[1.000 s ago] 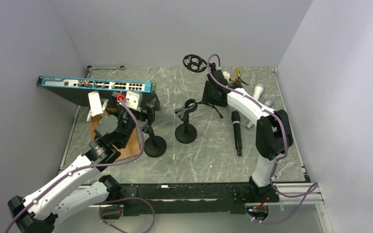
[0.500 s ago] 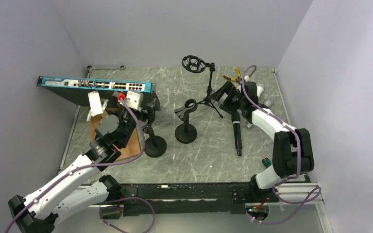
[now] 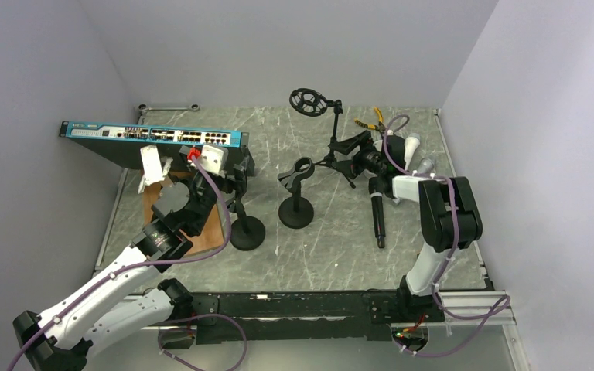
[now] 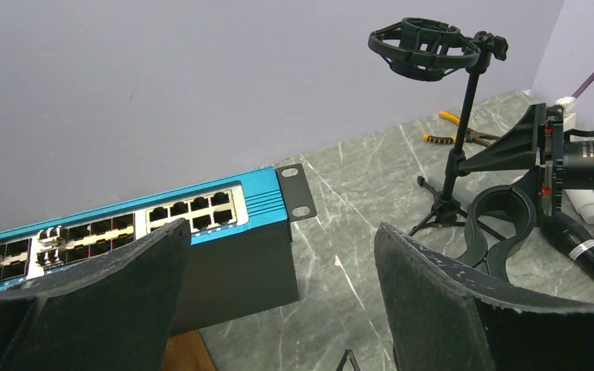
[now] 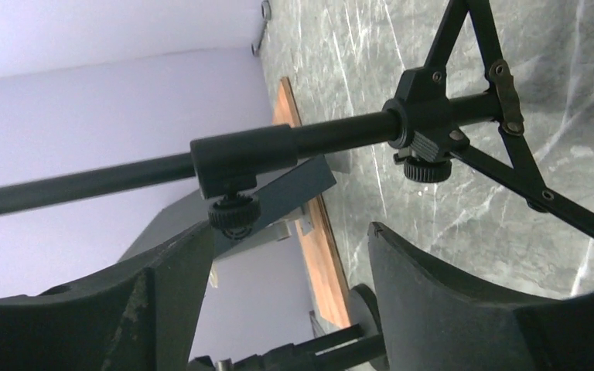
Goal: Remove the microphone from the stand
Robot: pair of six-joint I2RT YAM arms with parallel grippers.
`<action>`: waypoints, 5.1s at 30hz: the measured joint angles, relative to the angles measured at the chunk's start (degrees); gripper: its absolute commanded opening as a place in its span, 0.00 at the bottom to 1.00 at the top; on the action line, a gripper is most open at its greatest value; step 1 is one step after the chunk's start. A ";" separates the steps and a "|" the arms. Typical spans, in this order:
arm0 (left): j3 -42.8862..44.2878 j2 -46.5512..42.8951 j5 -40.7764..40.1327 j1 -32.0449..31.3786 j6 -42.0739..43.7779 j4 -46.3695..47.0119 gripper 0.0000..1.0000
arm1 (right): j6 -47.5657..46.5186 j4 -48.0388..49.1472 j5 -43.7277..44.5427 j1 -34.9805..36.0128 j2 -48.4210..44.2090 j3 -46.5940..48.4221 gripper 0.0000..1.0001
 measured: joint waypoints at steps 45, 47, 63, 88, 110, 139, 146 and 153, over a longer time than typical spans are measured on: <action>0.00 0.15 0.52 0.00 -0.07 -0.13 0.91 | -33.88 -49.57 34.53 11.74 0.24 30.21 0.58; 0.00 0.26 0.50 0.00 -0.07 -0.15 0.91 | -34.12 -49.55 33.51 11.32 0.15 29.73 0.69; 0.00 0.28 0.55 0.00 -0.11 -0.15 0.91 | -33.33 -45.90 21.73 -0.09 -12.57 18.27 1.00; 0.00 0.28 0.66 0.00 -0.20 -0.17 0.92 | -20.65 -23.37 -3.63 -4.55 -3.61 32.61 1.00; 0.00 1.31 1.07 0.00 -0.22 -0.20 0.92 | -29.68 -29.90 -1.11 -4.50 -0.52 24.46 1.00; 0.22 -1.01 1.46 0.00 -1.16 -0.24 0.99 | -50.60 -46.95 28.11 -0.37 -43.69 12.52 1.00; 5.57 -6.78 3.13 0.00 -6.21 -3.21 0.99 | -51.58 -46.03 27.85 -0.37 -61.31 5.49 1.00; 6.71 -19.15 6.71 0.00 -11.74 -6.10 0.99 | -52.09 -47.19 28.85 -0.37 -69.61 5.38 1.00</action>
